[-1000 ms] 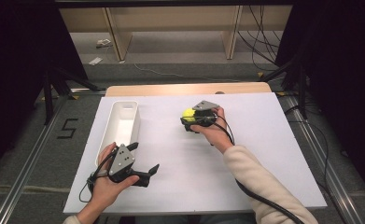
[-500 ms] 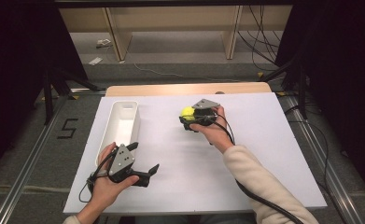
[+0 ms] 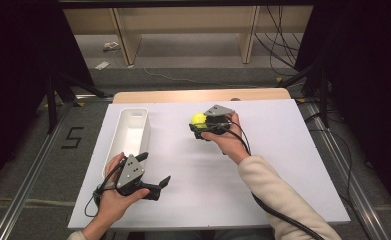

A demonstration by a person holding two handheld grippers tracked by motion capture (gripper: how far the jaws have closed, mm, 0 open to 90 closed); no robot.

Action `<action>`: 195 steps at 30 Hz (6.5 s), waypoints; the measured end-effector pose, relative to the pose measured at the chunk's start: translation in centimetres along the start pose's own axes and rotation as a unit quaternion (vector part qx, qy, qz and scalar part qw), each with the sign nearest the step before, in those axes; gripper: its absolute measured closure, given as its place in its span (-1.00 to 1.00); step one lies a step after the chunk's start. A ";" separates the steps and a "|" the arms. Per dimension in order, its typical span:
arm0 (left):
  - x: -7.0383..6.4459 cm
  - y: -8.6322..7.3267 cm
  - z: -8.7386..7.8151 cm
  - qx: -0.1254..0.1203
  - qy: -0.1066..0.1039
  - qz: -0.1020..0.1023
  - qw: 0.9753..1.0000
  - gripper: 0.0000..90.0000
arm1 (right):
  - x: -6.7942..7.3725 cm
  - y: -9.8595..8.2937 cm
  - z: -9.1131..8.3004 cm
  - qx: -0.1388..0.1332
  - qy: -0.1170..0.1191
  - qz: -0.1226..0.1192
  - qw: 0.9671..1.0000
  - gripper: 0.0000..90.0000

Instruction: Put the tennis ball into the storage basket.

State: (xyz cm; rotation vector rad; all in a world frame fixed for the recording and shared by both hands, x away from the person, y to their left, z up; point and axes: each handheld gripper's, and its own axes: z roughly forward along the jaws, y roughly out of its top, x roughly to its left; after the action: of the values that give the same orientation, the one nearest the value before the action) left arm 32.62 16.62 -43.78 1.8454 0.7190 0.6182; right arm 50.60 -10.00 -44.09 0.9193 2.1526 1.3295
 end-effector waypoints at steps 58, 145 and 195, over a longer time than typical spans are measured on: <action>-0.1 0.0 0.0 0.001 0.000 -0.001 1.000 -1.00 | 3.5 1.9 -0.7 -0.023 0.042 -0.018 0.999 -0.40; -0.3 0.3 -0.3 -0.008 -0.007 0.004 1.000 -1.00 | 7.5 2.3 -0.7 -0.021 0.084 -0.038 0.995 -0.40; -0.4 0.2 -0.5 -0.004 -0.010 0.012 1.000 -1.00 | 9.3 3.6 0.1 -0.021 0.091 -0.022 0.995 -0.39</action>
State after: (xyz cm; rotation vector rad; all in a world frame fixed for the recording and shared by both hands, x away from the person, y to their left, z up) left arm 32.03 16.56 -43.48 1.8533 0.6821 0.6156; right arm 45.43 -1.96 -41.14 0.7543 2.2568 1.4813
